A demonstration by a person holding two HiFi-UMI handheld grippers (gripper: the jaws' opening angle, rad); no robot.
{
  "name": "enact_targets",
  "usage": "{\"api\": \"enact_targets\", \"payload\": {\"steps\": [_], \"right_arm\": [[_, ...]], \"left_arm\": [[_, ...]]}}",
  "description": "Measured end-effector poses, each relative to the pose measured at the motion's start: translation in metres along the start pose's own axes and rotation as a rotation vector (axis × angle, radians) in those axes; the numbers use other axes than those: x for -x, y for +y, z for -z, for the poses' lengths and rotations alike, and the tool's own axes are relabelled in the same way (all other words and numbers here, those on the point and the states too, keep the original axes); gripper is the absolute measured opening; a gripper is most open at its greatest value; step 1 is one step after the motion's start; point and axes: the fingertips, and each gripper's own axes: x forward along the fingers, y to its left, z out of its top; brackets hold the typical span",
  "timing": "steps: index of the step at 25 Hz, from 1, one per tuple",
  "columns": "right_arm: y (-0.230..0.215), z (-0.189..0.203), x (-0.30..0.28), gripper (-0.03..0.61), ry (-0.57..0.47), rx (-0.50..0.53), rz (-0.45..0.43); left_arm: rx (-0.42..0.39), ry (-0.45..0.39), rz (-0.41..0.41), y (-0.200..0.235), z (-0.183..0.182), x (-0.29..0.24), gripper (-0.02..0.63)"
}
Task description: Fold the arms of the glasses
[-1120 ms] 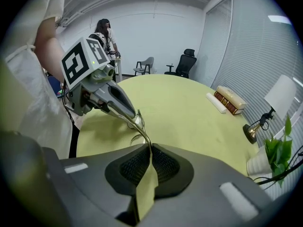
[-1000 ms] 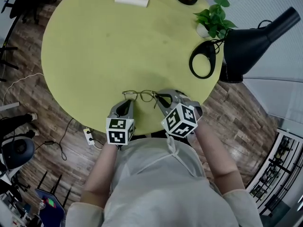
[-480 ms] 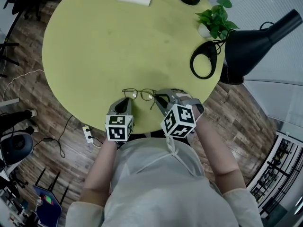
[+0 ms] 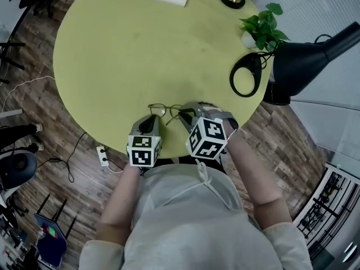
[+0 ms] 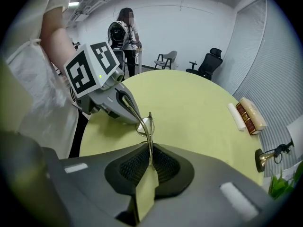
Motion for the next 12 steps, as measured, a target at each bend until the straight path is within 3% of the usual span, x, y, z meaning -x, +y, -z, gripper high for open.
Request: {"api": "enact_targets", "payload": {"steps": [12], "right_arm": [[0.0, -0.016, -0.026, 0.018, -0.002, -0.01, -0.049]], "left_arm": [[-0.002, -0.001, 0.0, 0.002, 0.002, 0.0, 0.006]]}}
